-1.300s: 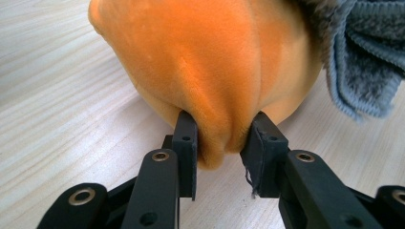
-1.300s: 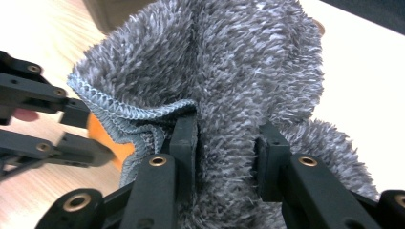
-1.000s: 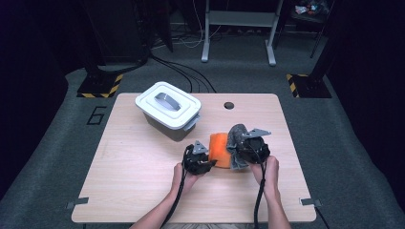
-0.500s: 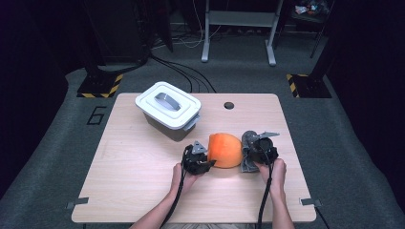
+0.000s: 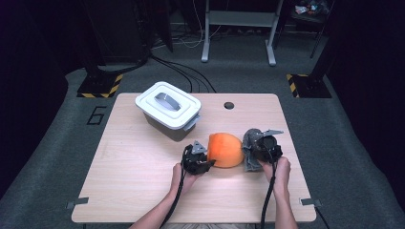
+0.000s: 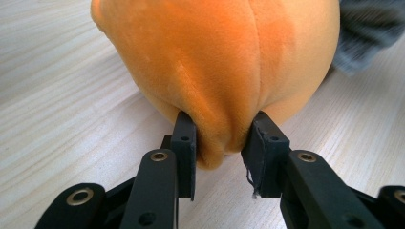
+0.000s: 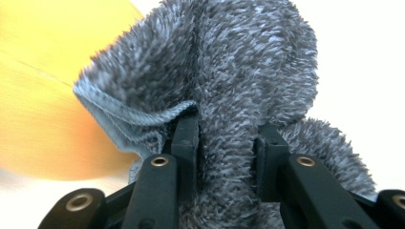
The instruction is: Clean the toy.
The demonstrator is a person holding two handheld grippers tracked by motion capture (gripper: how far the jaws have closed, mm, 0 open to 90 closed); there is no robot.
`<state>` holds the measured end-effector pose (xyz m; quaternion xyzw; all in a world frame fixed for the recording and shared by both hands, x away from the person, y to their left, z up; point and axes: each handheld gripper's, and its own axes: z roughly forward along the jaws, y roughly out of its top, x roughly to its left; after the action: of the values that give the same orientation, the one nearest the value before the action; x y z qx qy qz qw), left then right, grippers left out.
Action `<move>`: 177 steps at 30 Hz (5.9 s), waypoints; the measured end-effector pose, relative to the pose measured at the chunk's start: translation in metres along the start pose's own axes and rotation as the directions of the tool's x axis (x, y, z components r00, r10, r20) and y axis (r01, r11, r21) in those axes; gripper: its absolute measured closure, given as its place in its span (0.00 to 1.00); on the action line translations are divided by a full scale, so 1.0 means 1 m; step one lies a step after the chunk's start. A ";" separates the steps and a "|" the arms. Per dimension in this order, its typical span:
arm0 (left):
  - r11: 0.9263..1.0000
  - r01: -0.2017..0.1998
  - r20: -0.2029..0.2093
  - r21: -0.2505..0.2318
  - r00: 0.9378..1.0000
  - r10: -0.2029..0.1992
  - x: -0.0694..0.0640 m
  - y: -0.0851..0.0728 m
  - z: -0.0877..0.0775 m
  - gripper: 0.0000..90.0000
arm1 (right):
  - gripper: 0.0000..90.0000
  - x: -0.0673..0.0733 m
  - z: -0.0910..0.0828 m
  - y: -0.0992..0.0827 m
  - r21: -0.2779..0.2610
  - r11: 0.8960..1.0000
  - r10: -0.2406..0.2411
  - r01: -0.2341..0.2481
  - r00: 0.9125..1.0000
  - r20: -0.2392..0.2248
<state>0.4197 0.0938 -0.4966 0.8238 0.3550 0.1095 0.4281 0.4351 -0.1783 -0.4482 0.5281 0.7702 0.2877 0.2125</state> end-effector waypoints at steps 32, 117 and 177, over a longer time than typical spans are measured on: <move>0.999 -0.033 -0.031 0.025 0.999 0.034 -0.006 0.000 0.002 0.75 | 0.75 0.083 -0.005 0.043 -0.048 0.976 -0.216 0.213 0.971 -0.097; 0.968 -0.248 -0.144 -0.025 0.960 0.242 -0.011 -0.005 -0.002 0.43 | 0.74 0.038 0.004 0.030 -0.035 0.997 -0.076 0.074 0.995 -0.062; 0.986 -0.160 -0.052 -0.037 0.986 0.158 -0.011 0.009 -0.006 0.83 | 0.76 0.072 0.004 0.039 -0.129 0.977 -0.189 0.171 0.972 -0.138</move>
<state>0.4127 0.0866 -0.4845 0.8376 0.2964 0.1707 0.4259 0.4397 -0.0991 -0.4270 0.4197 0.8106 0.3503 0.2098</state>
